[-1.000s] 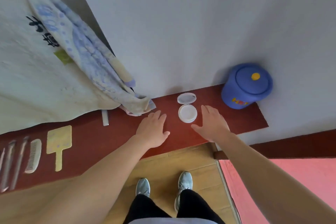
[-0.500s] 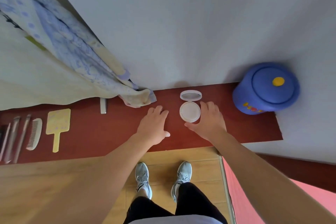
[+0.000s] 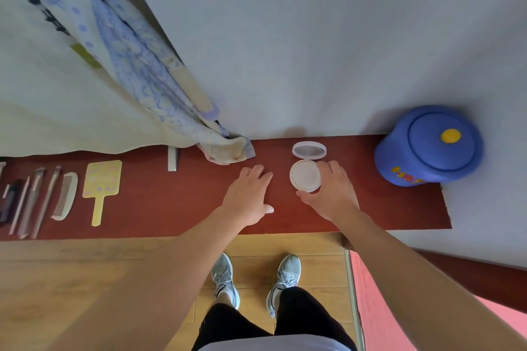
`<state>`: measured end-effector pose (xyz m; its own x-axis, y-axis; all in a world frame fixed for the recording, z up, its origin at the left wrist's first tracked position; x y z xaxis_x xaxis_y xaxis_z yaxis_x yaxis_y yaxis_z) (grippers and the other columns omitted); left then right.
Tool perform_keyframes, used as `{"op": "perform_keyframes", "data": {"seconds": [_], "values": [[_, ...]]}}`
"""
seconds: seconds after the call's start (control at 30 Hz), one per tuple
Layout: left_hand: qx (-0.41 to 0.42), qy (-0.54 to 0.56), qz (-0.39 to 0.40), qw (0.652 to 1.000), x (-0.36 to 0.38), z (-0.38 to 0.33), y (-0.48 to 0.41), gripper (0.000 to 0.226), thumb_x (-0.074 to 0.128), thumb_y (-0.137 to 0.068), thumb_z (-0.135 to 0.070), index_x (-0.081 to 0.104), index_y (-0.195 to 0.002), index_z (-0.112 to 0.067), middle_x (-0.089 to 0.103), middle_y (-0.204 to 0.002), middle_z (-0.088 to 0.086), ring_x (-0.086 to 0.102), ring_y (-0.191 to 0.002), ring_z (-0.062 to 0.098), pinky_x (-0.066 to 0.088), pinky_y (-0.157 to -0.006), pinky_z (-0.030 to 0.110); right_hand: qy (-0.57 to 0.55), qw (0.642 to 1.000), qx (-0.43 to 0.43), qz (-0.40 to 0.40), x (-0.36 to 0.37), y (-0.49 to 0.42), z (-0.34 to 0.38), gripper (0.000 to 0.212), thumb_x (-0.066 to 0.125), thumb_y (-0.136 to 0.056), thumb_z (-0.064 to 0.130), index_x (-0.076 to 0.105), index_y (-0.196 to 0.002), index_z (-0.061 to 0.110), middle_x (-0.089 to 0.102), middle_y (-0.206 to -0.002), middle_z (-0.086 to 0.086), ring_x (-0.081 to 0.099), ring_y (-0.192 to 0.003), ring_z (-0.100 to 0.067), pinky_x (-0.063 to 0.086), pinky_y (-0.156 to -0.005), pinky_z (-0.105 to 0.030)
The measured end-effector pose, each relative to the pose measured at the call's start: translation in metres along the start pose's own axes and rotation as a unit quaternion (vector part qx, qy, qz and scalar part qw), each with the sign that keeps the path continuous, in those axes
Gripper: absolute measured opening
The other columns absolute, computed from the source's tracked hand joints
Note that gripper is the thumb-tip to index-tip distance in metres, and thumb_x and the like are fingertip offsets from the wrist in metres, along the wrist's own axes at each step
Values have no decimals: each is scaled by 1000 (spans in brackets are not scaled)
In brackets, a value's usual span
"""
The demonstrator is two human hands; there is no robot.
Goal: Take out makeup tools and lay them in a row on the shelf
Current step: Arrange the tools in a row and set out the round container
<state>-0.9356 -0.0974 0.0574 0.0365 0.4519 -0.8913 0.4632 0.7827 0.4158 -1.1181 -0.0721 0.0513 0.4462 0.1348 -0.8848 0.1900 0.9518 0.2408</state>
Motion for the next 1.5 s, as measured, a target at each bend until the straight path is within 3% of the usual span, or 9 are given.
{"op": "perform_keyframes", "data": {"seconds": [0.4, 0.93, 1.07, 1.5], "values": [[10, 17, -27, 999, -7, 33, 24, 83, 67, -88, -49, 28, -153, -16, 28, -155, 4, 30, -140, 25, 42, -107, 39, -8, 1000, 6, -14, -9, 12, 30, 71, 79, -66, 51, 47, -122, 21, 46, -115, 3, 49, -106, -19, 45, -86, -32], [-49, 14, -26, 998, -9, 237, 138, 75, 68, -91, -38, 31, -152, -15, 35, -149, 4, 38, -135, 23, 47, -103, 36, -2, 999, -47, 3, 64, 42, 224, 73, 78, -66, 54, 47, -125, 23, 48, -116, 5, 51, -105, -17, 47, -90, -34], [-40, 15, -11, 999, -2, 271, 150, 67, 70, -92, -28, 38, -148, -12, 39, -143, 5, 41, -129, 23, 50, -98, 35, -1, 999, -52, 10, 87, 43, 267, 75, 78, -66, 54, 45, -126, 23, 47, -117, 5, 51, -106, -17, 47, -90, -34], [-9, 31, -3, 999, -1, 301, 153, 35, 69, -92, -30, 57, -117, -8, 47, -120, 3, 49, -109, 21, 52, -81, 33, 30, 996, -80, 18, 133, 22, 348, 75, 74, -67, 59, 46, -124, 19, 47, -117, 2, 51, -105, -19, 46, -91, -35]]}}
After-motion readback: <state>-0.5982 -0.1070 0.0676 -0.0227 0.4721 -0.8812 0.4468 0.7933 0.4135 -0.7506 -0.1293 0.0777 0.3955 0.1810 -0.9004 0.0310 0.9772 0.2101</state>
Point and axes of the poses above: each hand's wrist, its own y-axis away from the middle knuckle, its own x-axis out of the palm, z = x × y, the point moved 9 cm from there along -y, towards the middle knuckle
